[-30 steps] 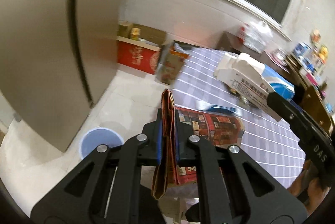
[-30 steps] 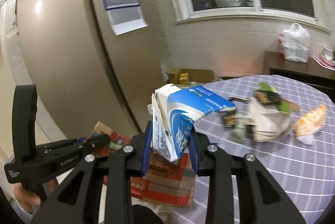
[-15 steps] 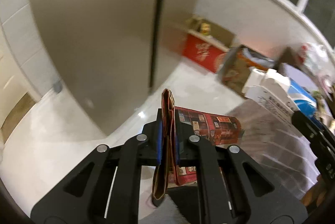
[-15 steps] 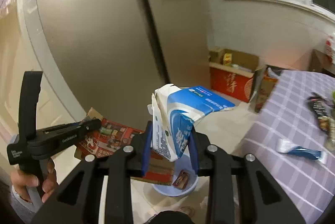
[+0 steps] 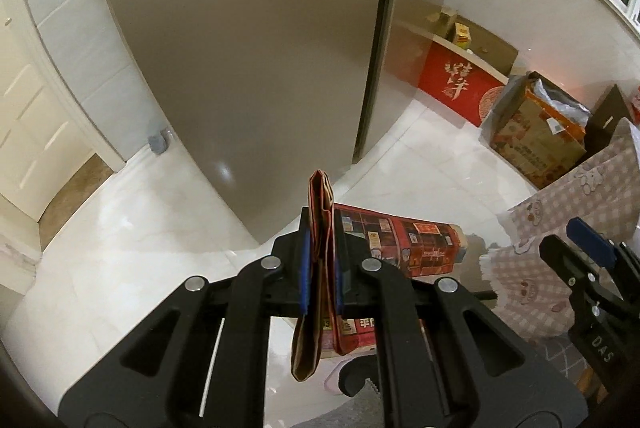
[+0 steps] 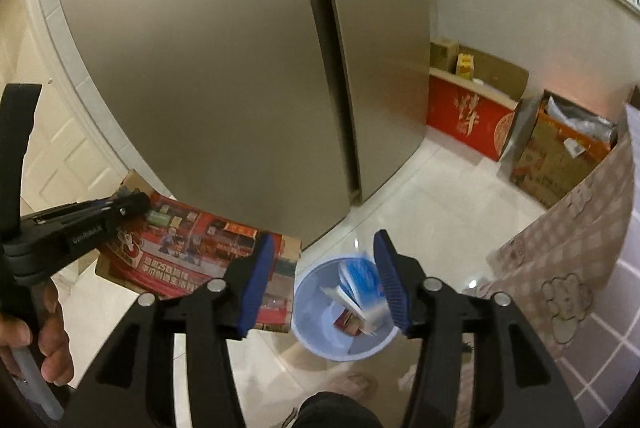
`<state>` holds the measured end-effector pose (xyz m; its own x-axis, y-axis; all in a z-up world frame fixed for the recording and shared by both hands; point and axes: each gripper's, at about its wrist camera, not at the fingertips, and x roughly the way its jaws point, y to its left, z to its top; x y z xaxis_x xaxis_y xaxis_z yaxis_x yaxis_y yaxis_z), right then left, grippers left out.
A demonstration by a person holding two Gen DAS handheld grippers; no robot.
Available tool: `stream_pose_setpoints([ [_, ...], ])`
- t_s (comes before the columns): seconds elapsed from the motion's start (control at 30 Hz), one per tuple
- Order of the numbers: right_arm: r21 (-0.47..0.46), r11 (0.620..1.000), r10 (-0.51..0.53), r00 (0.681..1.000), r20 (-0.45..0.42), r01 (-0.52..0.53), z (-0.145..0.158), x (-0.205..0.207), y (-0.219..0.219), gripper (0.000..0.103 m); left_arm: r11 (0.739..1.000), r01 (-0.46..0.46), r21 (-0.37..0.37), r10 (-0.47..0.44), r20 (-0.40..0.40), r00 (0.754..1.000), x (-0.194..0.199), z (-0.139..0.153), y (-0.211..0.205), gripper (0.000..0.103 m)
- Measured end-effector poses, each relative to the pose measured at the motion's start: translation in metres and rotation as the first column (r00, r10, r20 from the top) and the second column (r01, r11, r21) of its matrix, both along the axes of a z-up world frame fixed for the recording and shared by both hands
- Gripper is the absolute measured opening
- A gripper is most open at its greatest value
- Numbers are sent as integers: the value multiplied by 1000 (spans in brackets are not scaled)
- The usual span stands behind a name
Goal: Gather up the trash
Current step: 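Lower the red flyer into the bin and open the left tool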
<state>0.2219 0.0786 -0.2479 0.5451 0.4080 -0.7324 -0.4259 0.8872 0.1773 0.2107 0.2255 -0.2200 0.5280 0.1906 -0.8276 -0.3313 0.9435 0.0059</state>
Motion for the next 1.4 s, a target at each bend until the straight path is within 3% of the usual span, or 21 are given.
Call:
stream_pose_setpoints([
  [0.53,21,998,-54,998,11,54,10,-4,-20,63,997,73,8,-73,-19,997,20,-12,-29,9],
  [0.8,42,996,-77,996,32,76,14,-2,-30,66,996,66,51,-66,-18,998,41,-14,-42,10],
  [0.87,48,995,-84,996,35,82,13,-1,-32,66,997,62,40,-61,-24,998,46,-15,-43,27],
  [0.9,48,995,-87,996,34,85,13,-1,-32,66,997,67,36,-66,-25,997,47,-15,-44,55],
  [0.93,47,995,-89,996,30,87,12,-1,-33,66,996,79,42,-79,-6,997,47,-12,-48,66],
  [1.03,47,994,-96,995,22,95,9,2,-34,66,994,75,84,-76,5,997,47,-10,-55,66],
  [1.13,55,994,-100,995,12,99,7,3,-37,66,995,78,55,-78,-2,997,46,-10,-56,66],
  [1.4,62,993,-101,994,31,99,19,-7,-42,66,994,84,66,-87,39,996,27,8,-65,66],
])
